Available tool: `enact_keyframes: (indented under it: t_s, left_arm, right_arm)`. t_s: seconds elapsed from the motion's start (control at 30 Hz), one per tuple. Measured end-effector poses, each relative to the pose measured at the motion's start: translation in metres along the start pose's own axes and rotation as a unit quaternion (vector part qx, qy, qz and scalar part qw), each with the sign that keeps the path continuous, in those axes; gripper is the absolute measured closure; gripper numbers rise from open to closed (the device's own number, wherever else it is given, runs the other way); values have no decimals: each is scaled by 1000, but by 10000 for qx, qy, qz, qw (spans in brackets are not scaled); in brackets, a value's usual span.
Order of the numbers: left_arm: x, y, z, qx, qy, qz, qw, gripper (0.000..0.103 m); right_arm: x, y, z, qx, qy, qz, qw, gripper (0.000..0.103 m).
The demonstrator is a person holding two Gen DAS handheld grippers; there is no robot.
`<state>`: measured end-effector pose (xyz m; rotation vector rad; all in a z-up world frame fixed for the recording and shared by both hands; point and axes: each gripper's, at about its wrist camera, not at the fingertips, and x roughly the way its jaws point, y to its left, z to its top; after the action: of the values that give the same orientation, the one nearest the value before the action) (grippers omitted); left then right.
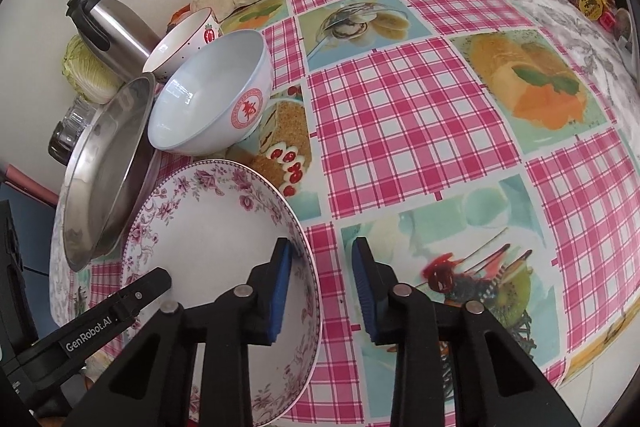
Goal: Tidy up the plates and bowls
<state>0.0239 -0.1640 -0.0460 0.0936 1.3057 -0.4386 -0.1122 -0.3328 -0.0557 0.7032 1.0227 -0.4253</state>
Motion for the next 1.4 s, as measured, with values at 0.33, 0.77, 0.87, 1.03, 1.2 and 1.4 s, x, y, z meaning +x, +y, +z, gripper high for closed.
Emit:
enact_keyframes:
  t_s: [0.33, 0.77, 0.87, 1.03, 1.2, 1.4]
  left_arm:
    - [6, -7, -2, 68, 108, -375, 9992, 60]
    - [14, -14, -2, 260, 41, -283, 9993, 60]
    - [13, -10, -2, 174, 21, -248, 9995, 69]
    - [10, -1, 0, 13, -4, -349, 9994, 75]
    - [1, -2, 2, 6, -122, -463, 9989, 77]
    - [-16, 5, -1, 8, -251, -618, 9978, 77]
  right_arm:
    - [-2, -5, -1, 40, 99, 150, 9998, 85]
    - [-1, -15, 0, 194, 91, 494, 9986, 88]
    - [-3, -14, 0, 163, 103, 426, 9989, 88]
    - [-6, -11, 2, 199, 94, 452, 9987, 89]
    - [-19, -10, 5, 177, -95, 533, 9984, 89]
    - [-28, -10, 5, 145, -139, 613, 9979, 89]
